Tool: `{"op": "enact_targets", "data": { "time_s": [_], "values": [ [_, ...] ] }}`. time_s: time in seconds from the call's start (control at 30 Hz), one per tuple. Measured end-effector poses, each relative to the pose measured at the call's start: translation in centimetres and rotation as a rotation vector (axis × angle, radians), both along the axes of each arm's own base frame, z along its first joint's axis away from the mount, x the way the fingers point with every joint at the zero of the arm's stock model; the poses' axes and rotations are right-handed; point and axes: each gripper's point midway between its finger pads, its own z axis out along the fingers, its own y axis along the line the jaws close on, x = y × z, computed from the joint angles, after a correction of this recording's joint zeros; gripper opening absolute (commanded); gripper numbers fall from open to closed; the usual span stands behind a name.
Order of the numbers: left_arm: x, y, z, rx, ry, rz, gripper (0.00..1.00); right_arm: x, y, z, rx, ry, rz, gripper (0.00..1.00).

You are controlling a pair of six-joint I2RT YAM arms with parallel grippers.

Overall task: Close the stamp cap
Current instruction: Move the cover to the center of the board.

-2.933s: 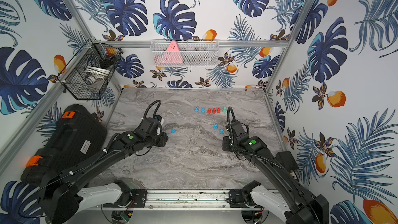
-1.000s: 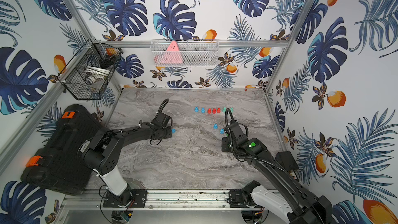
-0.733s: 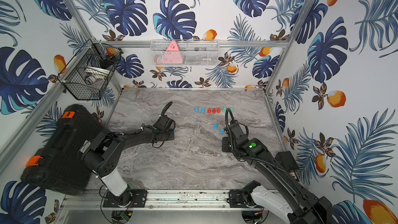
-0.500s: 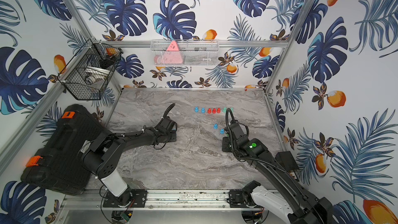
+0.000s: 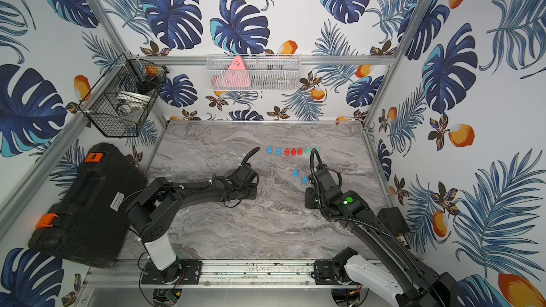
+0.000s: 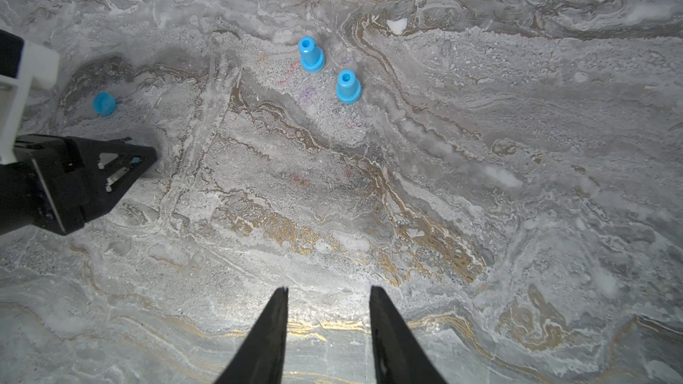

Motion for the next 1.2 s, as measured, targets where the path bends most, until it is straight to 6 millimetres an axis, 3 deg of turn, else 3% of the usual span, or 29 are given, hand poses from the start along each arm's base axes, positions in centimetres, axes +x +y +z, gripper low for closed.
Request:
{"op": "enact_targets", "data": {
  "time_s": [0.33,0.7,0.97,1.2],
  "values": [
    [0.0,-4.1,0.2,-0.012,0.005,-0.072,0.41,0.0,-0.1,0.1,-0.005,-0.008,-0.002,0.4],
    [0.0,-4.5,1.1,0.001,0.026,-0.083,0.41,0.0,0.0,0.2,-0.006,-0.012,0.001,0.4],
    [0.1,-4.7,3.4,-0.01,-0.008,-0.105,0.41,0.0,-0.1,0.3,-0.005,-0.016,-0.004,0.4],
    [0.0,-4.6,6.6,-0.043,-0.059,-0.106,0.42,0.0,-0.1,0.3,-0.001,-0.016,-0.013,0.4]
  ]
}}
